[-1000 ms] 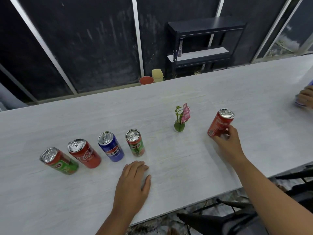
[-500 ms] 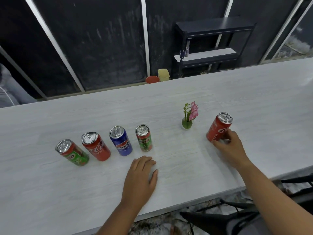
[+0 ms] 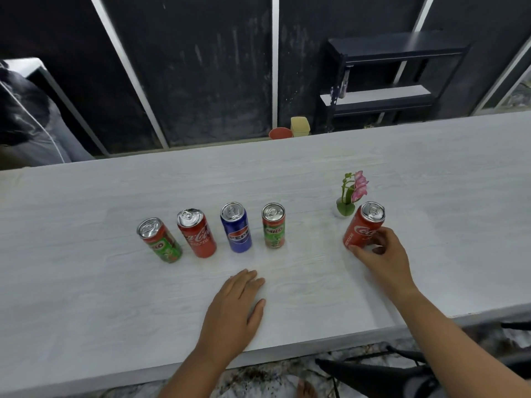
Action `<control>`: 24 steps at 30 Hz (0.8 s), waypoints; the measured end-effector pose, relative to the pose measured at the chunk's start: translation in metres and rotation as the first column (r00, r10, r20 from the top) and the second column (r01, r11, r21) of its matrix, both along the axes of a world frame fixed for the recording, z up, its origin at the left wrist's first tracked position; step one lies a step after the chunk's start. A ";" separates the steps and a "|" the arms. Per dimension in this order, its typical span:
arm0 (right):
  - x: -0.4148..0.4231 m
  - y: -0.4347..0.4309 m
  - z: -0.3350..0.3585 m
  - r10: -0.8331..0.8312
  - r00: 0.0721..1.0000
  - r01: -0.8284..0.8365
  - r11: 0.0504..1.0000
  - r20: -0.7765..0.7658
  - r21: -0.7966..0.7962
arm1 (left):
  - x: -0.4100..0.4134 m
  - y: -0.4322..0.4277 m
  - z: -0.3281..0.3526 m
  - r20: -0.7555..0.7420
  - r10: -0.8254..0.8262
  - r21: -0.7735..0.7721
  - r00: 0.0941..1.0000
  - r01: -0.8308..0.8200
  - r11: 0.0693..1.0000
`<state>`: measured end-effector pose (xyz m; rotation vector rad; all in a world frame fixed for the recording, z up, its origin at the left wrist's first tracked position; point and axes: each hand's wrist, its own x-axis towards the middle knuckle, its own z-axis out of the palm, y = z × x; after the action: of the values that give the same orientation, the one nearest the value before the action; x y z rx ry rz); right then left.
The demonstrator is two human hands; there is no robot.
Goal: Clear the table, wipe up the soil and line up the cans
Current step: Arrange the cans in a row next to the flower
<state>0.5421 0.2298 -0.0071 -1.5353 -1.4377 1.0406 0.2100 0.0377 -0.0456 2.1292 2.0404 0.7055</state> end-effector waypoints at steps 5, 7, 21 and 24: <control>-0.044 -0.009 -0.001 0.045 0.999 -0.045 0.999 0.008 0.022 | -0.021 -0.025 0.000 0.010 0.083 -0.012 0.997 -0.083 0.997; -0.059 -0.011 -0.001 0.068 0.997 -0.069 0.997 0.022 0.027 | -0.019 -0.025 0.002 0.011 0.092 -0.024 0.996 -0.092 0.995; -0.103 -0.008 -0.001 0.104 0.993 -0.107 0.993 0.051 0.050 | -0.017 -0.025 -0.001 0.041 0.104 -0.026 0.994 -0.103 0.994; -0.104 -0.006 -0.005 0.113 0.990 -0.119 0.990 0.089 0.076 | -0.018 -0.024 -0.001 0.036 0.104 -0.022 0.994 -0.104 0.994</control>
<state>0.4379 0.2242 -0.0122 -1.4671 -1.6244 0.9826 0.1924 0.0132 -0.0471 1.9959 2.1428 0.7283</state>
